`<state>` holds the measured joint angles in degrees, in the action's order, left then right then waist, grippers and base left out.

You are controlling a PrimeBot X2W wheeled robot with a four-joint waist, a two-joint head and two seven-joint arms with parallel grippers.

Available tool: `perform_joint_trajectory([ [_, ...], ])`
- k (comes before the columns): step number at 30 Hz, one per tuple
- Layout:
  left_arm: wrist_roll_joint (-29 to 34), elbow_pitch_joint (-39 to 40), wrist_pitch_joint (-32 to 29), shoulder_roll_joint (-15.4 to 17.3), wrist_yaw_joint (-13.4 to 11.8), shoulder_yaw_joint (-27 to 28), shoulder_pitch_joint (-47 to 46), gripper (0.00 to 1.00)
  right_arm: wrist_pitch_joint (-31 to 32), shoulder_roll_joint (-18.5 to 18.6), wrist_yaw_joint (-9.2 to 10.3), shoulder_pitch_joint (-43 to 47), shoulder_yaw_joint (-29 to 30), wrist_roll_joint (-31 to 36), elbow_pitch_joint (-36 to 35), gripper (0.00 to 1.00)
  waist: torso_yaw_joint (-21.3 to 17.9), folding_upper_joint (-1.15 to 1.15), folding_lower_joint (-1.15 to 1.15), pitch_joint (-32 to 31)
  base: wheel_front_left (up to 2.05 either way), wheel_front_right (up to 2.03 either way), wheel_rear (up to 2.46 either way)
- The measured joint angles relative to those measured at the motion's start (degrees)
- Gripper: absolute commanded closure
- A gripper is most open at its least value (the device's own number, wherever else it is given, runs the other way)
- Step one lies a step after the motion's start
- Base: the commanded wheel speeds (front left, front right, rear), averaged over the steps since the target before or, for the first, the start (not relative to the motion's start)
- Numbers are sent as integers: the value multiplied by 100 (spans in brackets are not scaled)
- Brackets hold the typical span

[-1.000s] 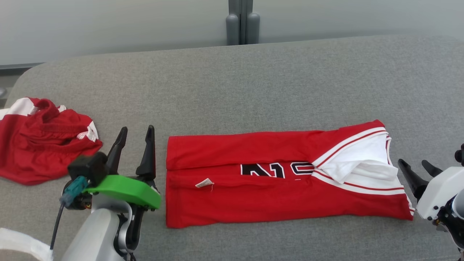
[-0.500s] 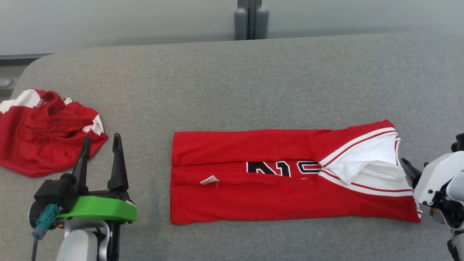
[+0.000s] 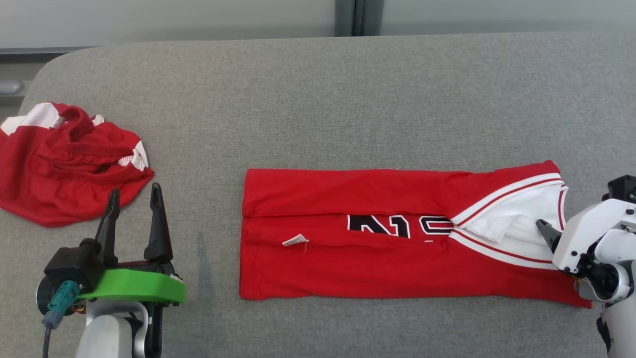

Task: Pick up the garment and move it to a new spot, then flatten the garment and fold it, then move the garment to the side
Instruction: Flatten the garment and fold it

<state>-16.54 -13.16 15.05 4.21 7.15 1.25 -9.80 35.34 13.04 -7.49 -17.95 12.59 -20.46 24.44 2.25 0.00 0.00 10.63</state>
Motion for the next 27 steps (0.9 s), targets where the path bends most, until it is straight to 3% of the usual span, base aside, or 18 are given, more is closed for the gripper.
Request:
perform_joint_trajectory([
  [5, 5, -49, 0, -21, 15, -44, -32, 0, 326, -44, 0, -237, -11, 98, 346, 0, 39, 0, 0, 49, 0, 0, 0],
  [6, 5, -52, 0, -23, 16, -66, -35, 0, 427, -45, 0, -261, -29, 100, 380, 15, 46, 0, 0, 52, 0, 0, 0],
  [7, 5, -53, 0, -25, 16, -107, -39, 0, 511, -49, 0, -286, -27, 100, 412, 53, 54, 0, 0, 52, 0, 0, 0],
  [8, 5, -55, 0, -30, 16, -133, -42, 0, 545, -42, 0, -299, -26, 101, 413, 100, 61, 0, 0, 50, 0, 0, 0],
  [17, -46, -73, 0, 15, 18, -155, -35, 0, 52, 157, -7, -241, 560, 402, 198, 100, 5, 0, 0, -68, 0, 0, 0],
  [27, -48, -36, 0, 19, 18, -165, 58, 0, 68, 512, -5, 94, 1543, 893, -560, 100, -143, 0, 0, -251, 0, 0, 0],
])
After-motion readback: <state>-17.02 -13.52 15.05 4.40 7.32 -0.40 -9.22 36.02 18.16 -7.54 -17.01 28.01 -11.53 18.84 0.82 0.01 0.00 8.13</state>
